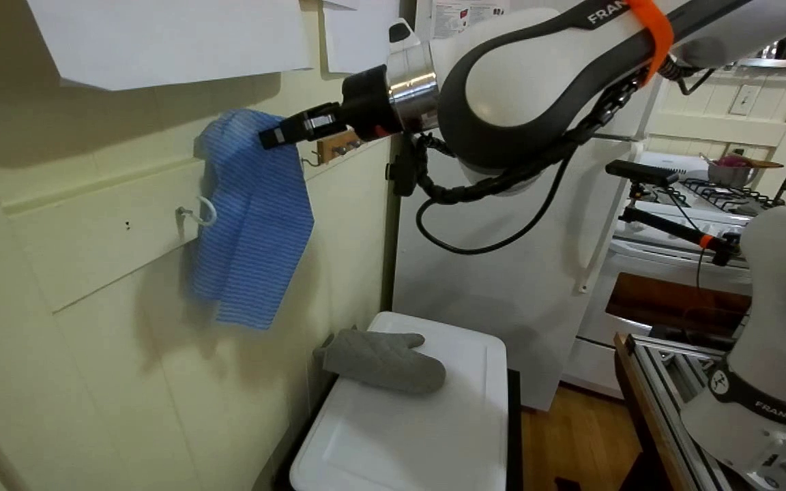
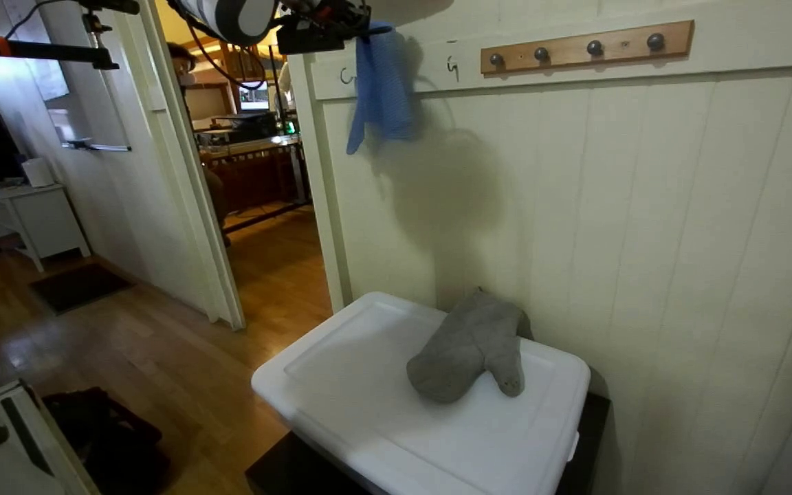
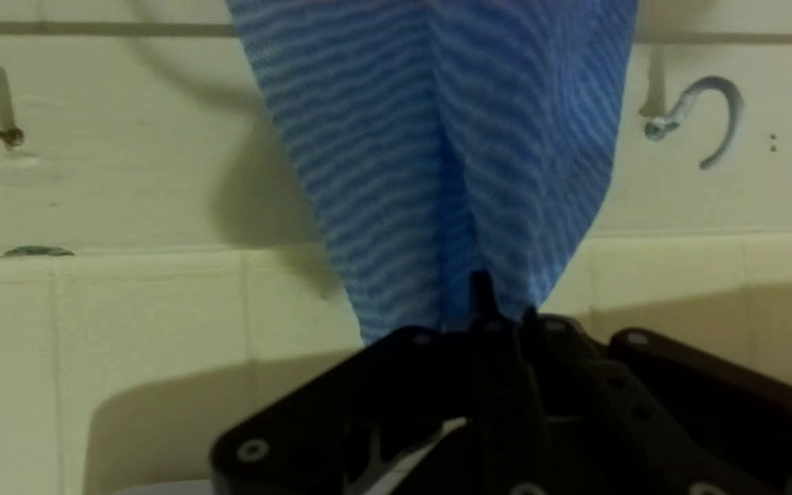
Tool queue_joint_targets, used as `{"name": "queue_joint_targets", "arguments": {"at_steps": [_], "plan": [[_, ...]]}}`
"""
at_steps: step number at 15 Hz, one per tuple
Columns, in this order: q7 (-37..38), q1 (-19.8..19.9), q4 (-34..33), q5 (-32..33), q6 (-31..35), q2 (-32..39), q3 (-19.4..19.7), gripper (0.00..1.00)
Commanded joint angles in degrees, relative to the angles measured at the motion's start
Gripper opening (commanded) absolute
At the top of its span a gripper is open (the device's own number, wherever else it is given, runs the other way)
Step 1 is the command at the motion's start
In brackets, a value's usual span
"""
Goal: Hang the blue cloth
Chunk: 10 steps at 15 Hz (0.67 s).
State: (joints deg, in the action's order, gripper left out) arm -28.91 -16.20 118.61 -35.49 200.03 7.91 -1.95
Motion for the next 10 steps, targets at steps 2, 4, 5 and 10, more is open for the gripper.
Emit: {"name": "queue_joint_targets", "arguments": {"at_steps": [2,4,5,10], "plan": [[-10.82,-5.20,-1.60,-11.07,0.94,3.63,6.98,0.00],[-11.97,-6.44,-2.83,-12.73,0.37,4.87,8.20,0.00],[-11.81,-6.93,-3.47,-13.07,0.12,5.34,8.44,0.00],[-9.12,-7.89,-7.33,-11.13,0.65,5.70,7.22,0.00]]}}
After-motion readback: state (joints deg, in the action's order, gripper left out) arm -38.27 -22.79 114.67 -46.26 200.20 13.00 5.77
